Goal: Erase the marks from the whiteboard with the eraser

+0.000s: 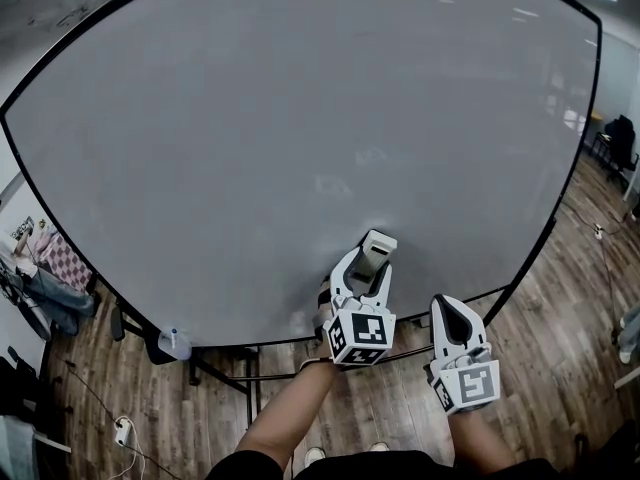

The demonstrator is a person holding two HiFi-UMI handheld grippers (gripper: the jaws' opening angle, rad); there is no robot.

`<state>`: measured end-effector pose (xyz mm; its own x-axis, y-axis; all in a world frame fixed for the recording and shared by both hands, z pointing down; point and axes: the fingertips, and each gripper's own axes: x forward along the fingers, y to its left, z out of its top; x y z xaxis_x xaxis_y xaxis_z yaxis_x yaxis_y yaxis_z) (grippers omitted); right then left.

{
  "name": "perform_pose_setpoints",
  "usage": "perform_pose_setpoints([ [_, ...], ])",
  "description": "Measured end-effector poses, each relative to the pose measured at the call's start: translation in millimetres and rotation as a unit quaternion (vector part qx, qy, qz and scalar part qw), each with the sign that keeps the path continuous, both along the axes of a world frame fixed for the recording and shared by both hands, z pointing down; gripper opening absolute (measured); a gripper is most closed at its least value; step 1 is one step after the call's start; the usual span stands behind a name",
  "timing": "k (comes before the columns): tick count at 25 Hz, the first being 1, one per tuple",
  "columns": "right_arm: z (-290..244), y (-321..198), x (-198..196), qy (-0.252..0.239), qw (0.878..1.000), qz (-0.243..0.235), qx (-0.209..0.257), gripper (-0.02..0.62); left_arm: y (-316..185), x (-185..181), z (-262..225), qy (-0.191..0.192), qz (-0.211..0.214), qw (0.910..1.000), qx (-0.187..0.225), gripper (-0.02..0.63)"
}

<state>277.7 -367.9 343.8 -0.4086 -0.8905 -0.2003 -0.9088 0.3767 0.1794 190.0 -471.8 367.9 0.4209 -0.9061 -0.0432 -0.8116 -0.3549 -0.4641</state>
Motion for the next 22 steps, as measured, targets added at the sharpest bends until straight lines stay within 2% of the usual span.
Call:
perform_pose_setpoints([
  [8,7,24,-17,-0.002,1.0,-0.005,0.001,0.018,55,-34,-18,0.056,0.01,0.9982,0.019,0.239],
  [17,-6,44,-76,-0.005,0.999,-0.05,0.015,0.018,119,-111,-65,0.129,0.001,0.9895,0.065,0.241],
  [22,-9,57,-117,-0.009,0.996,-0.081,0.023,0.018,150,-163,-62,0.148,-0.022,0.9868,0.063,0.241],
])
